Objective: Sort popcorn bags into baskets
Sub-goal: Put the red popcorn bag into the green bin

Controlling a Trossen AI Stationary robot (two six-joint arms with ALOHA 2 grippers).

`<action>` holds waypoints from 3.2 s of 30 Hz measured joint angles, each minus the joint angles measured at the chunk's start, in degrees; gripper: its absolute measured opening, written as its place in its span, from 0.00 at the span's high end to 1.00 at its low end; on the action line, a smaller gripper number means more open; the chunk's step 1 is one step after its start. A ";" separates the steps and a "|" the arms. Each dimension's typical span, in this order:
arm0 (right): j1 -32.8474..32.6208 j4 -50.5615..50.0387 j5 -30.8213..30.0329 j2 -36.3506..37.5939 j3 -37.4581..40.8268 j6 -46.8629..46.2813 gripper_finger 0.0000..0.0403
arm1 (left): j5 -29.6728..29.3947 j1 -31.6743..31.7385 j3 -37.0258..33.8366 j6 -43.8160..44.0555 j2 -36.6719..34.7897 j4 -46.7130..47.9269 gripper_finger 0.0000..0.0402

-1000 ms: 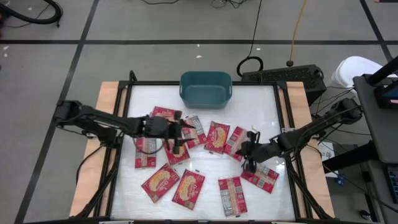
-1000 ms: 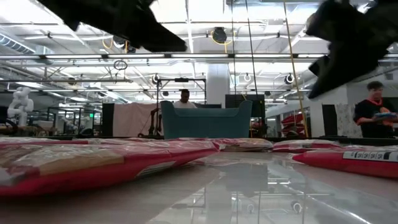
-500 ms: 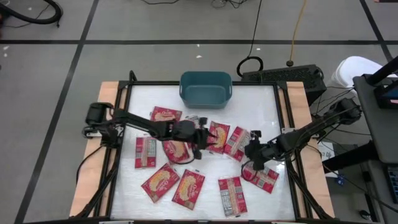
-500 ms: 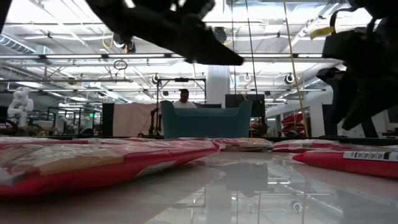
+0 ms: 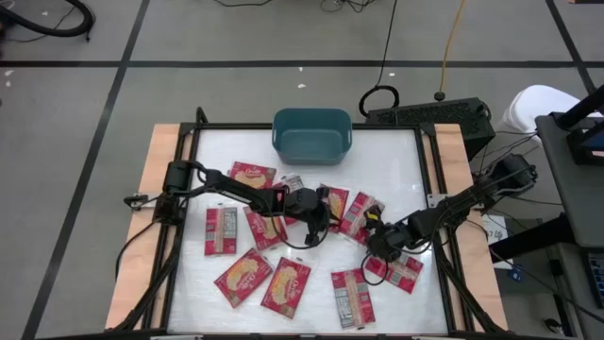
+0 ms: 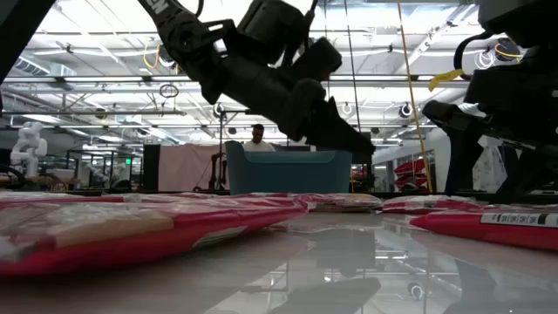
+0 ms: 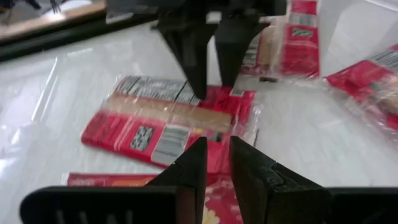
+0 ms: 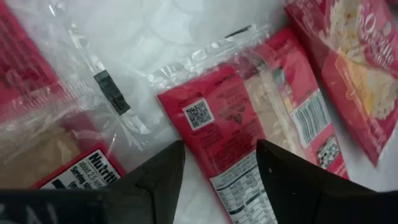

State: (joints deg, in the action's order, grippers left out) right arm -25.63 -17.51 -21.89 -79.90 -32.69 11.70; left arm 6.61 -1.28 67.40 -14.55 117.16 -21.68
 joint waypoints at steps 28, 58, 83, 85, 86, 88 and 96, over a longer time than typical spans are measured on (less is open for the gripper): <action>0.83 12.31 4.12 6.65 -0.25 -10.65 1.00 | -5.97 -9.99 0.00 -15.24 -0.77 0.14 0.77; 1.84 -24.25 -0.38 13.05 -0.35 -58.74 0.99 | -17.13 -9.22 -0.02 -5.86 2.47 -5.24 0.60; 1.51 13.83 12.89 13.03 8.54 -52.40 0.99 | -14.53 -9.41 0.07 -4.44 2.40 10.27 0.68; 1.32 9.90 12.89 13.03 7.64 -48.94 0.99 | -14.50 -9.25 0.11 -4.77 2.34 11.29 0.70; 0.95 8.19 12.87 13.03 7.18 -46.80 0.98 | -14.51 -9.18 0.11 -4.85 2.34 11.68 0.71; -0.13 6.64 12.83 13.01 6.24 -41.38 0.96 | -14.53 -9.18 0.11 -5.44 2.34 11.97 0.73; -3.45 5.85 5.12 11.62 5.63 -20.50 0.69 | -15.60 -8.96 0.11 -6.32 2.34 12.95 0.77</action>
State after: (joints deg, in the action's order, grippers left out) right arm -29.08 -11.66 -16.77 -68.28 -27.05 -8.80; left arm -8.99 -10.24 67.51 -20.86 119.50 -8.73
